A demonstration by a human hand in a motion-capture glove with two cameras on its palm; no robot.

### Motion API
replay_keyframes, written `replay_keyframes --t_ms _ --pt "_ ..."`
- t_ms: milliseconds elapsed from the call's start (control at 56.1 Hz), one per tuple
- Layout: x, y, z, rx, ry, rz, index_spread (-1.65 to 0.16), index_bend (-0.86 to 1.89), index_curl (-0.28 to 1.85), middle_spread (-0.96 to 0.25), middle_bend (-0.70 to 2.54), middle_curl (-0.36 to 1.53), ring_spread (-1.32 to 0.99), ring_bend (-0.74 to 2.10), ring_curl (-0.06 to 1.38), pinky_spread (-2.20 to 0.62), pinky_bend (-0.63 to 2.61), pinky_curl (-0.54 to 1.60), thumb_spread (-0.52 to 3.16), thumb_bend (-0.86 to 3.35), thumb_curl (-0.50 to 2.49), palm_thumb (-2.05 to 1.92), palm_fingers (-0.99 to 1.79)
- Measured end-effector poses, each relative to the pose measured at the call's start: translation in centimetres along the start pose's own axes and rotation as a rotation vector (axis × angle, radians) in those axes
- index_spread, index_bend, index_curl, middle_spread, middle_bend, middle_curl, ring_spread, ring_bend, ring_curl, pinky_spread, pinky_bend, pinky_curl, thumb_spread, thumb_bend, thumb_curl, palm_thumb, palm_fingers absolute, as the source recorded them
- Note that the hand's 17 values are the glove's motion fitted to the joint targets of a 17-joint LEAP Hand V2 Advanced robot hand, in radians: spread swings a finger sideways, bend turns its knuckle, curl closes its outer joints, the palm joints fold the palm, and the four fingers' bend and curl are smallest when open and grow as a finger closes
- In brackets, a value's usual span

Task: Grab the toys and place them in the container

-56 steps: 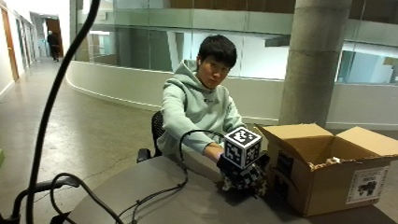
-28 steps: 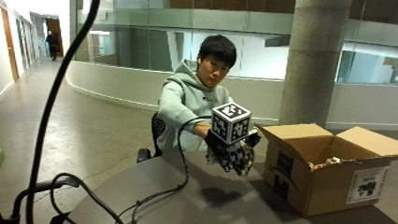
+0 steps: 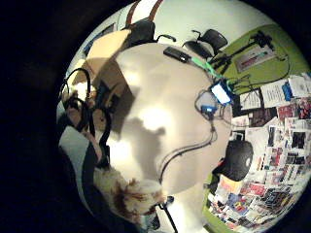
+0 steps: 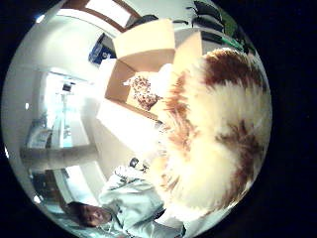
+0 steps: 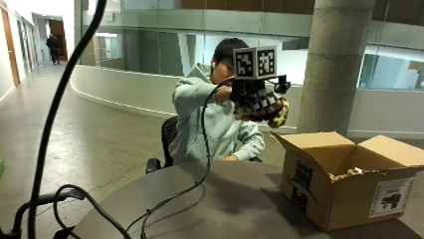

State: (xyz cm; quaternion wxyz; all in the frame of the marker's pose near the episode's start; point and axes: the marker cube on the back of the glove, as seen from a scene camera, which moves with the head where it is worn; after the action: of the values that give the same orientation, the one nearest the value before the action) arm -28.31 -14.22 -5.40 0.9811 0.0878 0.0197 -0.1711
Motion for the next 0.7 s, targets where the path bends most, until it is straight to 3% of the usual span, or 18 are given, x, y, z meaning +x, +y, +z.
replay_keyframes --t_ms 250,535,624,660,695 --pt "-6.7 -1.9 -3.5 0.155 -0.031 -0.089 -0.32 1.14 0.31 -0.33 1.06 1.09 -0.37 1.32 0.64 -0.39 1.00 0.49 0.35 0.23 1.48 0.71 0.97" --pt "-13.9 -4.7 0.3 0.164 -0.081 -0.167 -0.34 0.97 0.34 -0.33 0.99 1.08 -0.37 1.31 0.65 -0.38 1.13 0.53 0.41 0.12 1.47 0.59 0.70" --pt "-15.0 -5.2 2.1 0.058 -0.064 -0.193 -0.29 0.68 0.31 -0.32 0.75 1.02 -0.34 1.29 0.65 -0.35 1.22 0.55 0.59 0.07 1.42 0.52 0.21" --pt "-15.3 -5.3 2.5 0.045 -0.050 -0.204 -0.26 0.61 0.31 -0.28 0.62 0.96 -0.31 1.09 0.62 -0.28 1.20 0.57 0.71 0.02 1.35 0.42 -0.26" --pt "-15.6 -5.4 2.7 0.052 -0.042 -0.213 -0.25 0.53 0.28 -0.25 0.51 0.91 -0.27 0.94 0.57 -0.22 1.17 0.53 0.80 -0.02 1.28 0.35 -0.39"
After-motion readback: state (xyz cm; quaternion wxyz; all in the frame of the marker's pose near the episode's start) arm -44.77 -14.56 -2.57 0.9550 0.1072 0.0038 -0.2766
